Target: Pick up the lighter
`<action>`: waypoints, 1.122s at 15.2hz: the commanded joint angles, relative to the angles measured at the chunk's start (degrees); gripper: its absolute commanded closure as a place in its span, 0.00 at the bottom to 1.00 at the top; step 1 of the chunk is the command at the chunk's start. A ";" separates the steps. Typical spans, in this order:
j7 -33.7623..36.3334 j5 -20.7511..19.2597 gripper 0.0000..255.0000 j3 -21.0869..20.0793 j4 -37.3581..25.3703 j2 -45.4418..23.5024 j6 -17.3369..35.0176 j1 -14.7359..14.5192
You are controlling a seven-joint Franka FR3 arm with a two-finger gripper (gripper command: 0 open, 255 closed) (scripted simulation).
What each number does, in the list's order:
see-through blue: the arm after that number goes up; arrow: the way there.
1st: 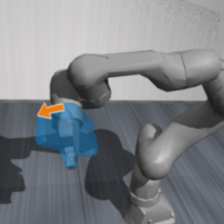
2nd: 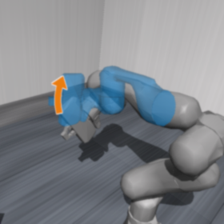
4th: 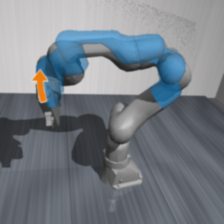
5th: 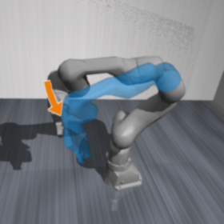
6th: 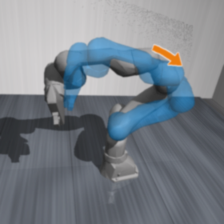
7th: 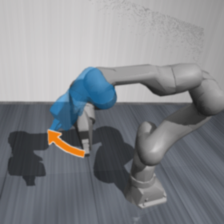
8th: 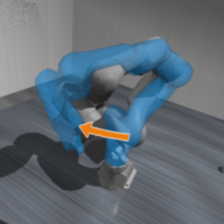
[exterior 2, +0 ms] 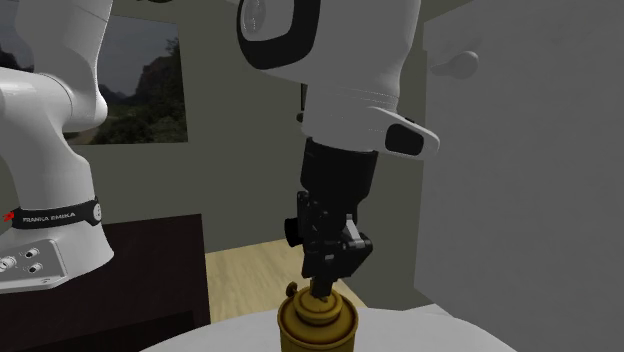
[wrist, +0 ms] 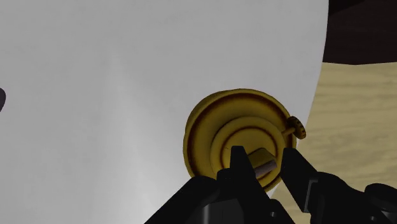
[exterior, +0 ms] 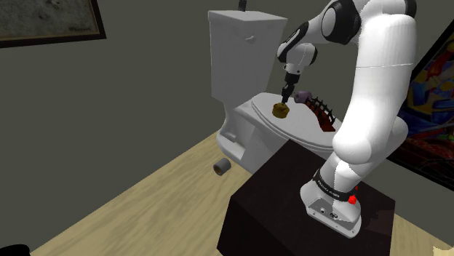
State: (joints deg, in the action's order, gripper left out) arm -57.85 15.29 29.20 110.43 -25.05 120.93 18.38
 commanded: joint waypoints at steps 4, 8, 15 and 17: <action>0.19 -0.33 1.00 0.16 -0.07 0.50 -0.61 -0.15; 0.96 -1.53 1.00 0.79 -0.74 2.43 -2.95 -0.60; 2.24 -3.45 1.00 1.67 -2.42 5.48 -7.23 -1.25; 2.57 -3.95 1.00 1.87 -3.01 6.27 -8.49 -1.40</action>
State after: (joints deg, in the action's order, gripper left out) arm -55.54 11.65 30.97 107.63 -19.29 113.08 17.14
